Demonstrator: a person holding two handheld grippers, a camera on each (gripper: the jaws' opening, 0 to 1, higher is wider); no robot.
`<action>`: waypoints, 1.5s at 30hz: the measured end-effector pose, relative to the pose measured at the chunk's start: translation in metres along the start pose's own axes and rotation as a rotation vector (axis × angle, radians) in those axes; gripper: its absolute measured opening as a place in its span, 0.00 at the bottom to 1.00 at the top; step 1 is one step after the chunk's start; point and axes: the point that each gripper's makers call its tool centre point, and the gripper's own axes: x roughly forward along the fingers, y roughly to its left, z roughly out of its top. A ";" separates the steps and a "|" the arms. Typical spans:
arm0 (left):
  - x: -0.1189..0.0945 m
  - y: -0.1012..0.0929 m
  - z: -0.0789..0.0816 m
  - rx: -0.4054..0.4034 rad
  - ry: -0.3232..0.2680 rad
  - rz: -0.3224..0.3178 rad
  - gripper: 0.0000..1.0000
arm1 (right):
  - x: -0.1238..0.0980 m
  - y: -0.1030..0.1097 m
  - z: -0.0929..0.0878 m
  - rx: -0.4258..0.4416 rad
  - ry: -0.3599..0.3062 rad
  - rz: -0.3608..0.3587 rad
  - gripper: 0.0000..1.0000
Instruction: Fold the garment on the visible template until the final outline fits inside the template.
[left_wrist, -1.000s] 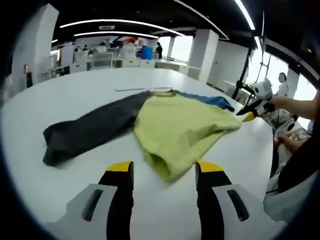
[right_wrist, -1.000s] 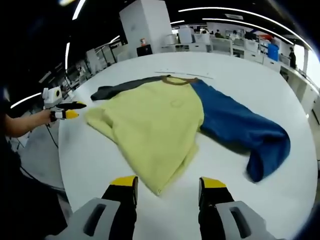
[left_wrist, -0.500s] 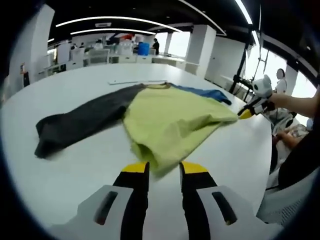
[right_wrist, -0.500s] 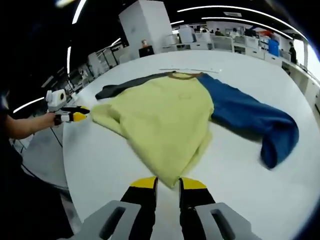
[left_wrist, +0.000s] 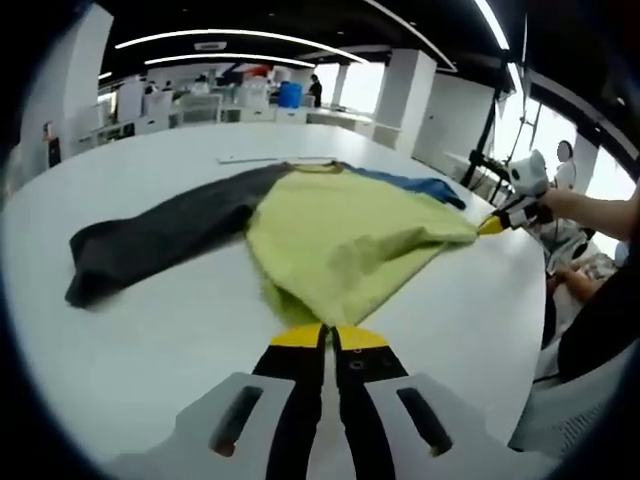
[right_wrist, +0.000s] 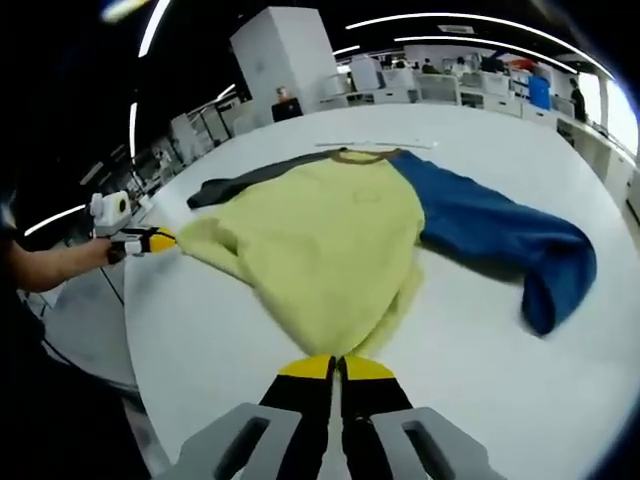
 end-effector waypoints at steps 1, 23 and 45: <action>0.001 0.000 -0.001 -0.002 0.000 -0.001 0.01 | 0.000 0.000 0.000 0.001 -0.001 -0.001 0.00; -0.021 -0.006 0.042 -0.171 -0.108 -0.004 0.00 | -0.028 0.007 0.036 0.064 -0.137 0.037 0.00; 0.027 0.052 0.120 -0.168 -0.200 0.134 0.00 | -0.008 -0.047 0.135 -0.021 -0.238 -0.059 0.00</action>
